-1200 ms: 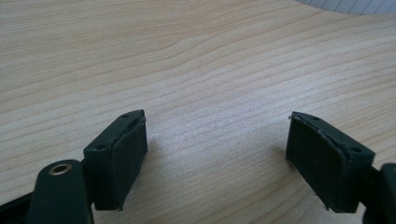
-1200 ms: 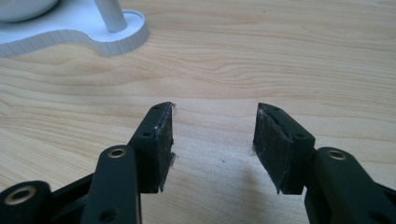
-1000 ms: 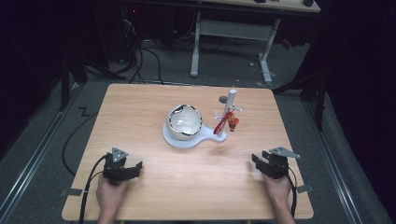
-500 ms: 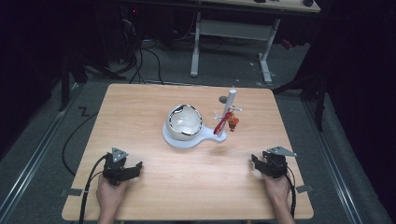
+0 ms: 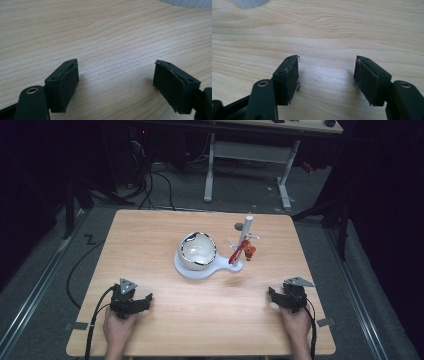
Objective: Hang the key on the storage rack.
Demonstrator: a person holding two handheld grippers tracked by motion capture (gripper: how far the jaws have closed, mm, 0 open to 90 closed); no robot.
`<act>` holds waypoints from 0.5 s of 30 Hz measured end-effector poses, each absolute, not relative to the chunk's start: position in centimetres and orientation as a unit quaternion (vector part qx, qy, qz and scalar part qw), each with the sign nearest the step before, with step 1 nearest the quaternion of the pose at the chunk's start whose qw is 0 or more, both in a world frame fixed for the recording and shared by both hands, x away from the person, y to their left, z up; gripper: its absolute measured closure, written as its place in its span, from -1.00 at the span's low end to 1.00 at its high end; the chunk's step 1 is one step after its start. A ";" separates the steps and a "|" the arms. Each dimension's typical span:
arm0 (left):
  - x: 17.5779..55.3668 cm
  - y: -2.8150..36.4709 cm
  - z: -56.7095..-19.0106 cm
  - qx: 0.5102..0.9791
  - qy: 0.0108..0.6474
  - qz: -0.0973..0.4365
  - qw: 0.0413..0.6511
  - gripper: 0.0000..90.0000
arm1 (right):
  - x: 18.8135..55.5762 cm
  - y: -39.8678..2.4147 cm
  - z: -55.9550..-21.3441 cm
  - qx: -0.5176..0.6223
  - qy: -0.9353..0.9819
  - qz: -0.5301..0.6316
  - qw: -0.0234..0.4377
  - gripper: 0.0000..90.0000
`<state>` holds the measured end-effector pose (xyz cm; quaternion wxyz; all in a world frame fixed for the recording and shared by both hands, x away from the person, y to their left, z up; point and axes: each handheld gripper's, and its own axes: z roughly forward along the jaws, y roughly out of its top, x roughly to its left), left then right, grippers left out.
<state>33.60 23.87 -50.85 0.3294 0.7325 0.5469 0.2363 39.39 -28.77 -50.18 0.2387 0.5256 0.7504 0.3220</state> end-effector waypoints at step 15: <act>33.6 23.9 -50.9 0.733 0.546 0.236 0.330 -0.53 | 39.3 -28.8 -50.2 0.527 0.749 0.324 0.237 -0.19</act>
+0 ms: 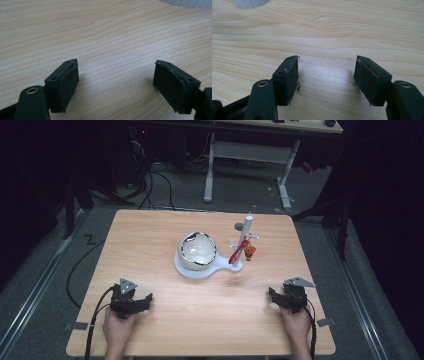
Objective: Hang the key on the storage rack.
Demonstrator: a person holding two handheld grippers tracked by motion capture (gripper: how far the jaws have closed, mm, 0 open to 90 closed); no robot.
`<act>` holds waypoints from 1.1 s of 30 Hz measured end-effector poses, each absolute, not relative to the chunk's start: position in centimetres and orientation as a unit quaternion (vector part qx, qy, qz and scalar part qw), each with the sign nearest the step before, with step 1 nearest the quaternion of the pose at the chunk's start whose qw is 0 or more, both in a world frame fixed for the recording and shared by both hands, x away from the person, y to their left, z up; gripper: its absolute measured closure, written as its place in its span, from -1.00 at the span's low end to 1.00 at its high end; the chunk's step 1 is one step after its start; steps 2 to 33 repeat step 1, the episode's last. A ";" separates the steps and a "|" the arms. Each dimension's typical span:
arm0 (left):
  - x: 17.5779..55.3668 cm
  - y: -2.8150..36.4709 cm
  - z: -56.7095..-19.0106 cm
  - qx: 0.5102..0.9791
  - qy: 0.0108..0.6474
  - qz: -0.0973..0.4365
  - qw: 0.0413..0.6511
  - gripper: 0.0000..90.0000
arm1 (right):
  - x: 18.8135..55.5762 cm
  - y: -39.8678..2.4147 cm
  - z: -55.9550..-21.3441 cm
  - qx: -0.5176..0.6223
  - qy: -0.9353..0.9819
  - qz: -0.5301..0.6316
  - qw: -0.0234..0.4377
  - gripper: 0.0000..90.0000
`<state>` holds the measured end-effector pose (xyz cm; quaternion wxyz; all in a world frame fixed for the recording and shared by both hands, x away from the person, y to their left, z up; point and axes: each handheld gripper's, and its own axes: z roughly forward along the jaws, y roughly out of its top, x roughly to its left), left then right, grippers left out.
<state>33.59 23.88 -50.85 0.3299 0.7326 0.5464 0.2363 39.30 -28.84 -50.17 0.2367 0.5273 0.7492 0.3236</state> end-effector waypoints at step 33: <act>33.6 23.9 -50.9 0.733 0.547 0.236 0.330 -0.53 | 39.3 -28.8 -50.2 0.527 0.749 0.324 0.237 -0.19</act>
